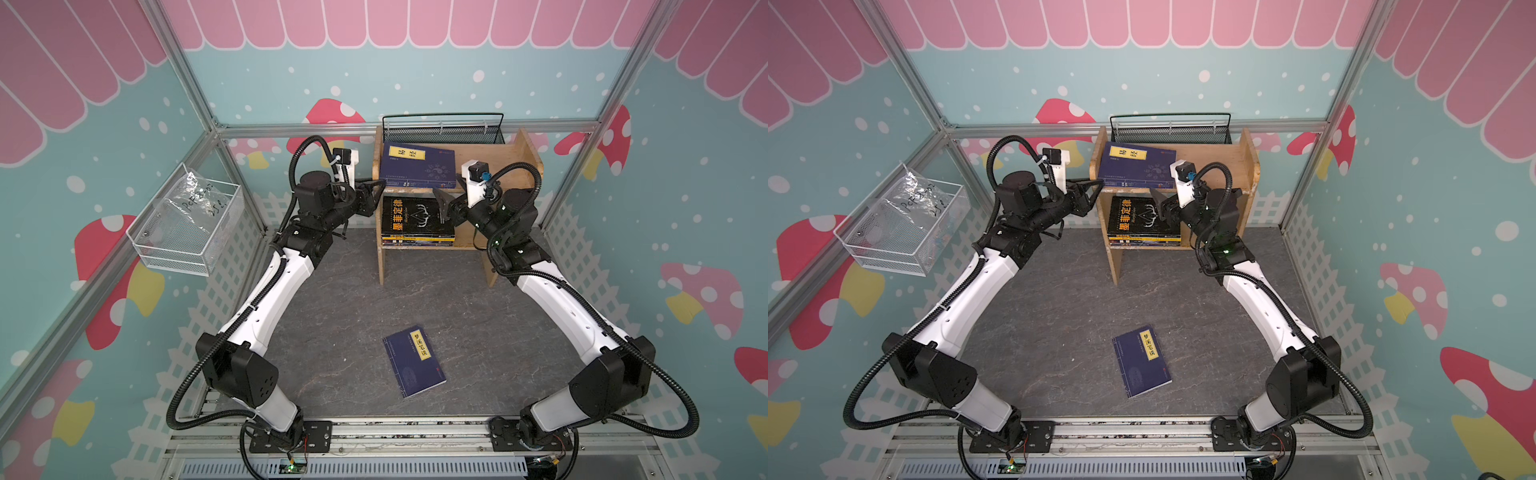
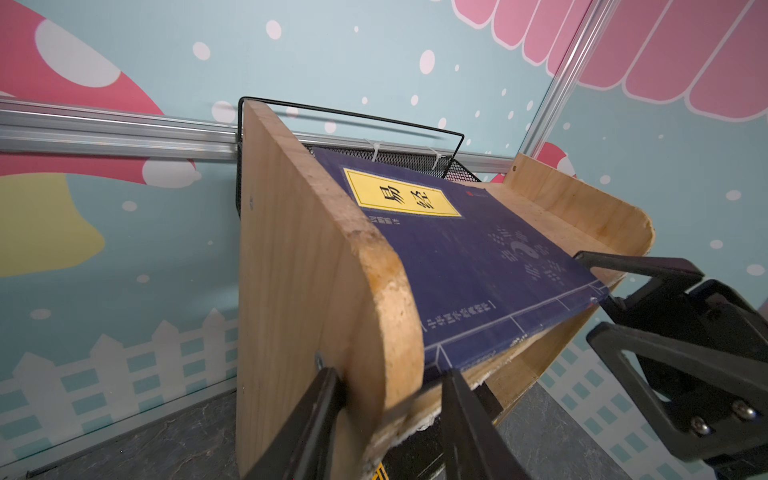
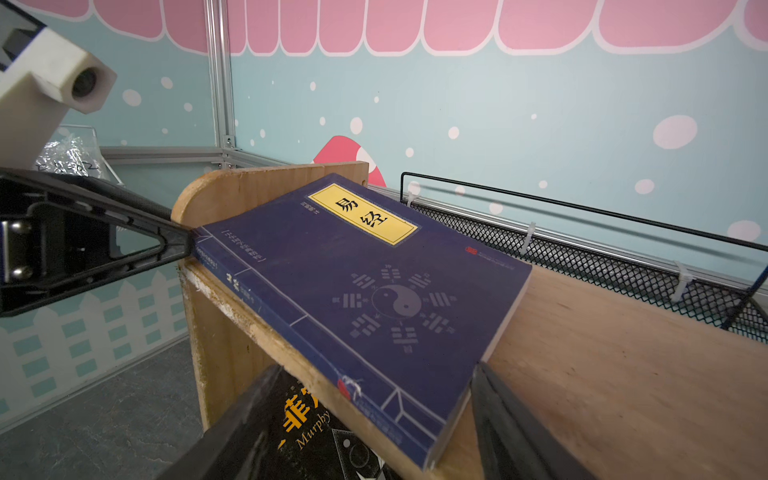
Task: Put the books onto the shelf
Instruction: 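Press the stacked navy books farther onto the top shelf with both grippers, then withdraw both grippers from the shelf and lower them toward the table book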
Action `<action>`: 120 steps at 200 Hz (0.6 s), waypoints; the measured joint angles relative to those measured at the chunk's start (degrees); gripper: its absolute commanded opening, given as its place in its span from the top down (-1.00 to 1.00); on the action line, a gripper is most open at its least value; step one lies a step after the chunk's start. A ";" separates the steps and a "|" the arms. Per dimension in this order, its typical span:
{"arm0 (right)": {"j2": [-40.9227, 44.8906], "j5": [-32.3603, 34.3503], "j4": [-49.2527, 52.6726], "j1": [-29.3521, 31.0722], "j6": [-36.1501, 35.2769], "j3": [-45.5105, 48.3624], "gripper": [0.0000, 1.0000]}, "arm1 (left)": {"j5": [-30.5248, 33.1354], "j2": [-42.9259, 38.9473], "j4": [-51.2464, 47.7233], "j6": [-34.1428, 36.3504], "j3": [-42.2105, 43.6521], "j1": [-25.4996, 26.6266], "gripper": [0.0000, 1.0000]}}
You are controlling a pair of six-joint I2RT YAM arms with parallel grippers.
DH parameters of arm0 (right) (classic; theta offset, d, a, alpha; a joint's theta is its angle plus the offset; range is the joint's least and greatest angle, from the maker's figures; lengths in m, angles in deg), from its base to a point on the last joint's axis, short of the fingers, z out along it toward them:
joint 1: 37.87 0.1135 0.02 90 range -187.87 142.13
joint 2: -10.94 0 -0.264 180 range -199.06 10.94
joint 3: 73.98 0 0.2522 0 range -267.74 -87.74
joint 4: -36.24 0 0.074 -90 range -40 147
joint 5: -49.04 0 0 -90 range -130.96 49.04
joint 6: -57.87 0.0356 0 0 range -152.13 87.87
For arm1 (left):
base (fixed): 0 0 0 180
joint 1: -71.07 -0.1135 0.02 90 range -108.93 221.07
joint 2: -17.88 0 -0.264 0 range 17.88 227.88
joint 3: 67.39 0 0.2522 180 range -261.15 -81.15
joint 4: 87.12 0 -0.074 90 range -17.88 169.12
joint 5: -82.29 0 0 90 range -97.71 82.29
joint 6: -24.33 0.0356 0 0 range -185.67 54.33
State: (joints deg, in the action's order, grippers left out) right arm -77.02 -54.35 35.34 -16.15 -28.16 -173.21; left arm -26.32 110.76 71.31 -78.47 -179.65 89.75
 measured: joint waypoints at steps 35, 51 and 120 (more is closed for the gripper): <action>-0.90 0.07 -0.13 -0.13 0.46 -1.25 -0.31 | 0.11 0.00 0.00 0.02 0.00 0.04 0.15; -1.25 -0.09 -0.33 -0.33 0.63 -1.66 -0.27 | 0.39 0.00 -0.02 0.04 0.00 0.11 0.15; -1.55 -0.70 -1.03 -0.35 0.87 -1.73 -0.45 | 1.09 -0.28 -0.07 0.22 0.11 0.33 -0.04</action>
State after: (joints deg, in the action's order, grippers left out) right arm -78.57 -55.05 34.32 -16.50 -27.29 -174.93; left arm -25.23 110.48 71.24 -78.25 -179.54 90.08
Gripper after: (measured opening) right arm 0.682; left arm 0.442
